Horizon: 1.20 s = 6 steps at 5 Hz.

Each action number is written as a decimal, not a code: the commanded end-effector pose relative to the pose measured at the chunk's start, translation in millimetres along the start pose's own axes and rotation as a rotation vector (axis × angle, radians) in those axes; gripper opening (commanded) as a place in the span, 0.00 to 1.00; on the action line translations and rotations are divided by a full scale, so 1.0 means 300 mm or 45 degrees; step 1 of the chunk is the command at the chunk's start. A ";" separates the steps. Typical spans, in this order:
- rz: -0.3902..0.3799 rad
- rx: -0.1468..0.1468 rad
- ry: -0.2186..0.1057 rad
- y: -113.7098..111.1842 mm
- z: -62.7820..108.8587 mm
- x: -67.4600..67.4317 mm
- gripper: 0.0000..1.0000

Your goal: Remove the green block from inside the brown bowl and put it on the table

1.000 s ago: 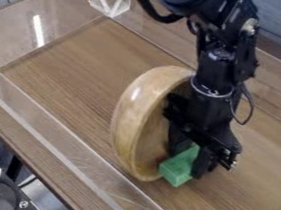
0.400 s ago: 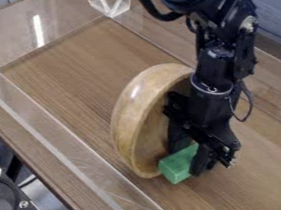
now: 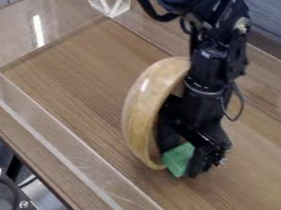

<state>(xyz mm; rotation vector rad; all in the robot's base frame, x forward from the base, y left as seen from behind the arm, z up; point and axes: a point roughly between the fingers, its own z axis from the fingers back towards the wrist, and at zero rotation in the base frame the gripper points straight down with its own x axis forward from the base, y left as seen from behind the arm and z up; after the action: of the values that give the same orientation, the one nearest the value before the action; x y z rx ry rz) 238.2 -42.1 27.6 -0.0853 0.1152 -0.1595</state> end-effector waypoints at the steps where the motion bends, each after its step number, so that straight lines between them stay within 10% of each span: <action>1: 0.012 0.001 -0.076 0.011 0.058 0.012 1.00; 6: 0.025 -0.012 -0.110 0.019 0.091 0.031 1.00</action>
<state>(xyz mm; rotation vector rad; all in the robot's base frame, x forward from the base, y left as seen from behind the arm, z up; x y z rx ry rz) 237.6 -35.8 35.1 -0.0965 0.1134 -0.1273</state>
